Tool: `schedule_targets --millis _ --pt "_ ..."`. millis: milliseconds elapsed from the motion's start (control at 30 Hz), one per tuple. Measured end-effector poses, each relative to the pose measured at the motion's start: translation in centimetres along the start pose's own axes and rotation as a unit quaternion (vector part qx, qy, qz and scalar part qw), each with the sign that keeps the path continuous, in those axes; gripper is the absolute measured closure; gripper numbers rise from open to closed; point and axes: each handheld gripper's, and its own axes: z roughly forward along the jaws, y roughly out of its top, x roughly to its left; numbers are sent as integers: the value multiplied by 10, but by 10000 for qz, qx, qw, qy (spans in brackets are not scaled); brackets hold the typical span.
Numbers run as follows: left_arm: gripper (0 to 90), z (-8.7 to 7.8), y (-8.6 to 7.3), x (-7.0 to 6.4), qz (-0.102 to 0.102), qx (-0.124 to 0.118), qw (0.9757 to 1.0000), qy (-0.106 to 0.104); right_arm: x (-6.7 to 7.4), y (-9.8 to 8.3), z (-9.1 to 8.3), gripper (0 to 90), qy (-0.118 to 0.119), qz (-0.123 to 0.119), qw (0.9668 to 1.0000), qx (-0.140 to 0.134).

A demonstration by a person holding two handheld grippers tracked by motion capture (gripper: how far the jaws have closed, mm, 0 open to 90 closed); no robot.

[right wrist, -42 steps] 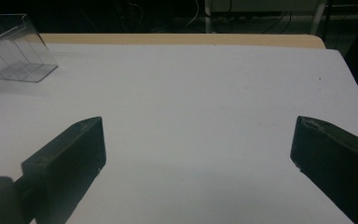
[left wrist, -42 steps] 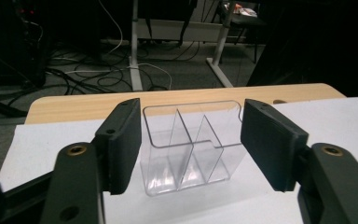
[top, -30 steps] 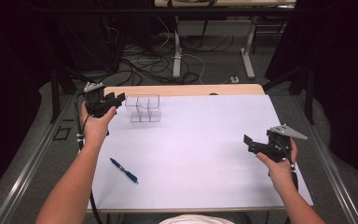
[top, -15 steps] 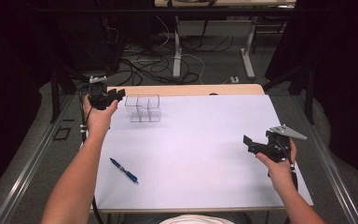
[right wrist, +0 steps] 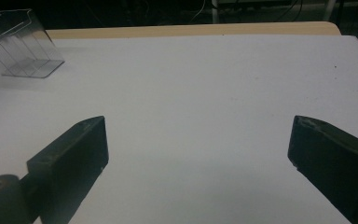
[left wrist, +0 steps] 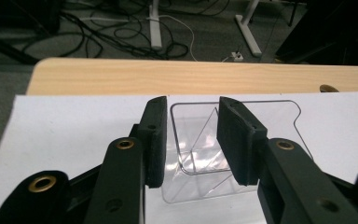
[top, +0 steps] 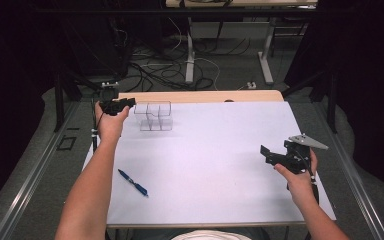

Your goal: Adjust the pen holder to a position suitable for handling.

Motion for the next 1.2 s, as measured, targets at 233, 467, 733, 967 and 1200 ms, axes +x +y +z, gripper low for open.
schedule_targets --millis 233,467,733,967,1200 --pt "654 14 -3 -1 113 217 9996 105 -1 0 1 52 33 -11 10000 5" --pt "680 28 -8 3 54 522 9983 244 -2 -1 1 63 71 18 10000 43" --pt "732 33 -9 3 67 649 9976 240 -1 -2 2 67 96 55 9999 66" --pt "779 36 -11 0 138 702 9969 329 -2 -2 2 68 113 85 9999 68" --pt "838 37 -12 -1 164 740 9964 369 -5 -2 2 75 63 102 9999 115"
